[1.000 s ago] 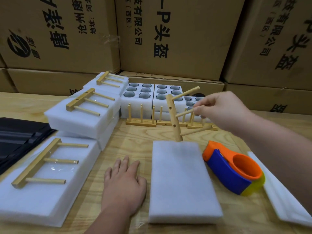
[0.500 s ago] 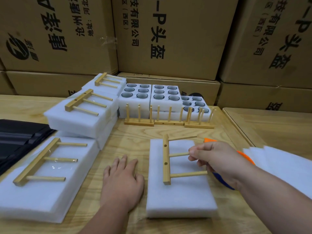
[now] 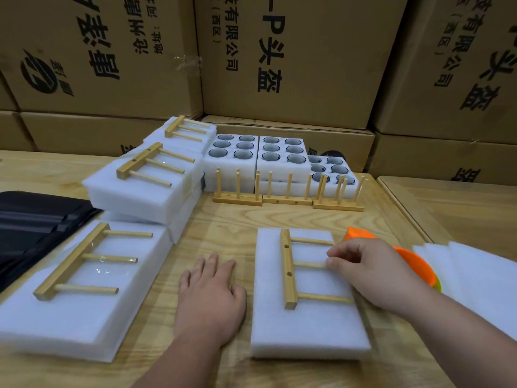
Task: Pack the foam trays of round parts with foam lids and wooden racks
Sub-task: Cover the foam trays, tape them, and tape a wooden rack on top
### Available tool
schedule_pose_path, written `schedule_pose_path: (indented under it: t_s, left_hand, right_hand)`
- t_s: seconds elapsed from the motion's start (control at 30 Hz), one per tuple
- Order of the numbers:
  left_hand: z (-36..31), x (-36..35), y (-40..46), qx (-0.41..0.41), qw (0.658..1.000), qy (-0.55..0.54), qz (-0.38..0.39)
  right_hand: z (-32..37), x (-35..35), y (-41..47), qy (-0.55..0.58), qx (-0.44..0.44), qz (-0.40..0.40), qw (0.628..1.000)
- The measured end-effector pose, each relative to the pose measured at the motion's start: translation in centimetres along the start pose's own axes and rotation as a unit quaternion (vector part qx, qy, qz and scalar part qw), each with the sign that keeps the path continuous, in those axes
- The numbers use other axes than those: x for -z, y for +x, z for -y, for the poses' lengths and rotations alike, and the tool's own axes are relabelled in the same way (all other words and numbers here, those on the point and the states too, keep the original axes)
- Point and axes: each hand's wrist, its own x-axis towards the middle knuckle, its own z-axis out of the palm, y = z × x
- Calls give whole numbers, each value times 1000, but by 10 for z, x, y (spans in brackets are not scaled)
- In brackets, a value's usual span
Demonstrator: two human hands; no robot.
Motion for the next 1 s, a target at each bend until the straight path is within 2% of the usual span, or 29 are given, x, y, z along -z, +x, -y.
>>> schedule_pose_path:
  t_s: [0.2,0.47,0.7,0.87,1.0]
  left_hand:
    - [0,1,-1,1,1000,-7,4]
    - [0,2,-1,0,1000,-4,5]
    - [-1,2,-1,1,1000,-4,4]
    - [-1,1,0,3,1000,-3,4]
    - [-1,1,-1,2,1000,2,0]
  right_hand:
    - [-7,6,1,-85,58,19,995]
    - [-12,9,-3,-111,89,53,988]
    - [-5,9,-11,-71,175,-43,981]
    - [15,15,-14,-10,159,-72,985]
    - [38,24,-18,-1,178,-96,979]
